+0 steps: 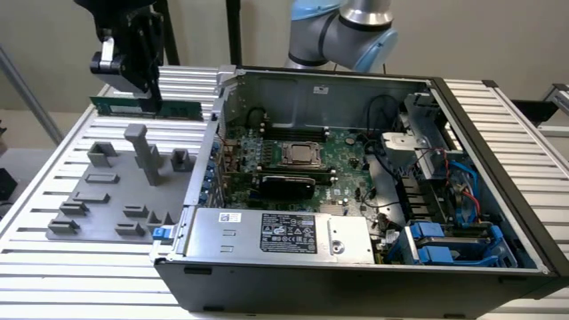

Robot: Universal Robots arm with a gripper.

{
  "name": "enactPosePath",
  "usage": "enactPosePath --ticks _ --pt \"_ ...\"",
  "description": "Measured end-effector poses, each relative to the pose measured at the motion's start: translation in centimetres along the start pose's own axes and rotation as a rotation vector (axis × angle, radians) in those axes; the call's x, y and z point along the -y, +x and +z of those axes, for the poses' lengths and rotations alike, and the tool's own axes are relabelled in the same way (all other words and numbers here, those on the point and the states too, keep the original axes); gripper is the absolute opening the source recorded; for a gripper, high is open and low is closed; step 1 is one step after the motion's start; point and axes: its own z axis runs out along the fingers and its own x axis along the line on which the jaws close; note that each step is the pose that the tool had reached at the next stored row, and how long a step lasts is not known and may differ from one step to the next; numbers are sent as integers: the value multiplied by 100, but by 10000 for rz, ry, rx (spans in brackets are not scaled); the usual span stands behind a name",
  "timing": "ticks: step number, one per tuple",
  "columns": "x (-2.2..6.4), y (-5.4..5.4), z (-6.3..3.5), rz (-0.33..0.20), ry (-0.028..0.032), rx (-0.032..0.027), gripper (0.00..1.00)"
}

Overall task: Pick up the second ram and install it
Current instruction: 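Pick up the second ram and move it above second insertion slot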

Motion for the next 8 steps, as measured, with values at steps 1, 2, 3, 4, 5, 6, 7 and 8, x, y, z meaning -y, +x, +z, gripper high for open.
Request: enactPosePath --ticks 1,2,3,4,5,6,7,8 --pt "45 -2 -1 -1 0 2 0" --pt "90 -4 -1 0 0 5 0" --pt "135 -7 -2 -1 -1 6 0" --pt "184 -12 -3 -1 0 8 0" --pt "227 -16 -4 0 -1 10 0" --pt "273 -21 -5 0 -1 12 0" --pt "319 -26 -5 -1 -1 15 0" --pt "363 -31 -6 -1 -1 15 0"
